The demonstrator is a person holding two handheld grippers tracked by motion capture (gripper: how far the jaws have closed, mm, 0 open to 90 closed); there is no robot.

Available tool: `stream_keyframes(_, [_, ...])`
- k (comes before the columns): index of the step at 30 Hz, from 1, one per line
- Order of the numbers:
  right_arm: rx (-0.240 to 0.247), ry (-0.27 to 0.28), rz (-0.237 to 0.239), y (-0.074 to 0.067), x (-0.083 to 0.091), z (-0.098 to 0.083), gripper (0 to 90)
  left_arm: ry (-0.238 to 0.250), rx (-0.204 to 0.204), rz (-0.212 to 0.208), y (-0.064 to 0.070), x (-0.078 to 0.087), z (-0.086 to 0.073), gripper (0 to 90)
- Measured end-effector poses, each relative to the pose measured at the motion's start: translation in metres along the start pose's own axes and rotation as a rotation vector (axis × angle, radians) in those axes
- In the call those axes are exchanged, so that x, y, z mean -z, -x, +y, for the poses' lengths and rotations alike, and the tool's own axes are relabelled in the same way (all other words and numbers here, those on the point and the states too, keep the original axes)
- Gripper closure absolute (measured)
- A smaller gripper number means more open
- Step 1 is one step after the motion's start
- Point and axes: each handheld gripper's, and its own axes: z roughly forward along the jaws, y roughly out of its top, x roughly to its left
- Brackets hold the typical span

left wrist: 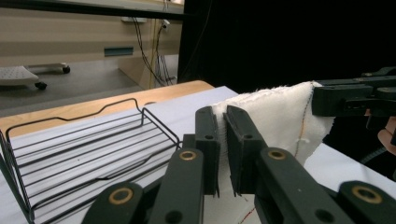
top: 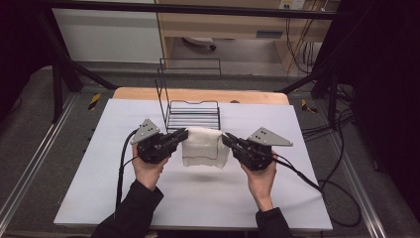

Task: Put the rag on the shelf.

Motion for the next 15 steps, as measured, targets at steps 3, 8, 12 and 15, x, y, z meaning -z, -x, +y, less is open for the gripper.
stream_keyframes(3, [-0.001,0.016,-0.004,-0.001,0.0,0.004,83.3,0.015,0.001,0.003,-0.001,0.001,0.003,82.9])
stream_keyframes(8, [-0.003,0.037,-0.002,-0.002,-0.002,0.01,83.3,0.032,0.002,0.008,-0.002,0.003,0.009,83.0])
stream_keyframes(12, [0.006,0.052,-0.001,-0.003,-0.004,0.016,83.3,0.048,-0.002,0.011,-0.003,0.006,0.015,82.9])
stream_keyframes(15, [0.008,0.069,0.002,-0.004,-0.005,0.021,83.3,0.061,-0.007,0.011,-0.004,0.008,0.021,82.9])
